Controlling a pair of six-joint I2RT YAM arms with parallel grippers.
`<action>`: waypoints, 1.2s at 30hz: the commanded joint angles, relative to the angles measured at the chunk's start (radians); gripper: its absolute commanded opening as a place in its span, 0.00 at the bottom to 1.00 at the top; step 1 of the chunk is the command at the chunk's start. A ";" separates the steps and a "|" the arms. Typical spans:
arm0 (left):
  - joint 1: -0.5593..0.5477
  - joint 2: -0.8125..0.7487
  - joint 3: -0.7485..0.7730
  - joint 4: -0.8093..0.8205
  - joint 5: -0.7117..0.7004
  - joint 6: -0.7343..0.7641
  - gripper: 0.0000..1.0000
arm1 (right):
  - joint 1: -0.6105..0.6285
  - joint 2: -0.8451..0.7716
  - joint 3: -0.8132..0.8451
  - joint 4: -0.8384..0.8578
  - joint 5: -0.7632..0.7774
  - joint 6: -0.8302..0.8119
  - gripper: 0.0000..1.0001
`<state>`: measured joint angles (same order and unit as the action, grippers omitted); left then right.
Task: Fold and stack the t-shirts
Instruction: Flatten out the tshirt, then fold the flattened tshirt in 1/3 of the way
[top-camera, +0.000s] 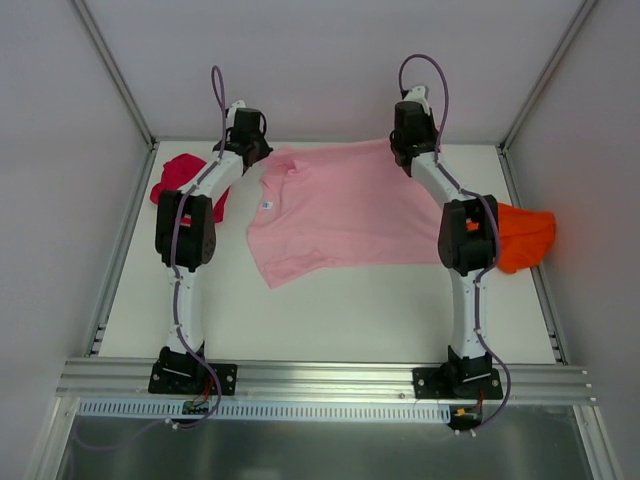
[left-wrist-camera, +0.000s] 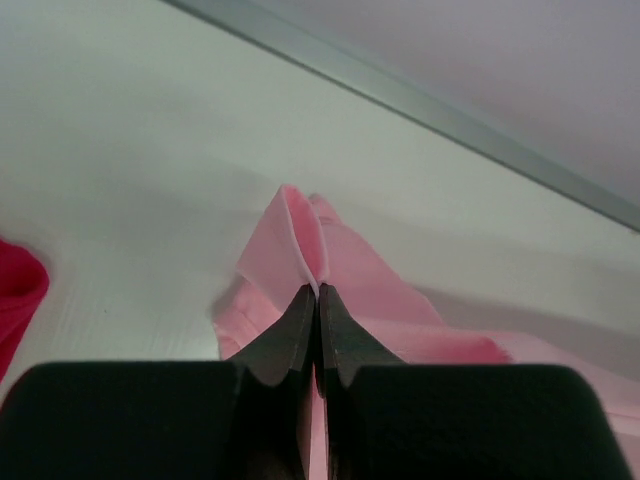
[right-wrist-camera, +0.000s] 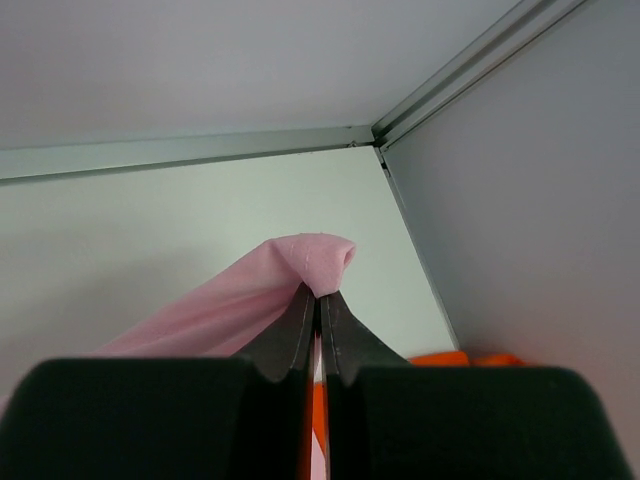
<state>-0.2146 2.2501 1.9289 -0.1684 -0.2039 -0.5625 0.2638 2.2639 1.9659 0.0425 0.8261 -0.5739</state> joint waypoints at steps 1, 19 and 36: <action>0.009 -0.113 -0.092 0.064 0.015 -0.002 0.00 | -0.024 -0.060 0.007 -0.025 0.036 0.064 0.01; -0.085 -0.190 -0.100 -0.138 0.047 0.046 0.00 | -0.028 -0.182 0.068 -0.663 -0.211 0.379 0.01; -0.097 -0.095 -0.107 -0.204 0.107 0.024 0.00 | -0.032 -0.149 0.111 -1.009 -0.297 0.443 0.01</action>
<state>-0.3023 2.1509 1.8103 -0.3531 -0.1295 -0.5354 0.2363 2.1201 2.0659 -0.9058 0.5694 -0.1547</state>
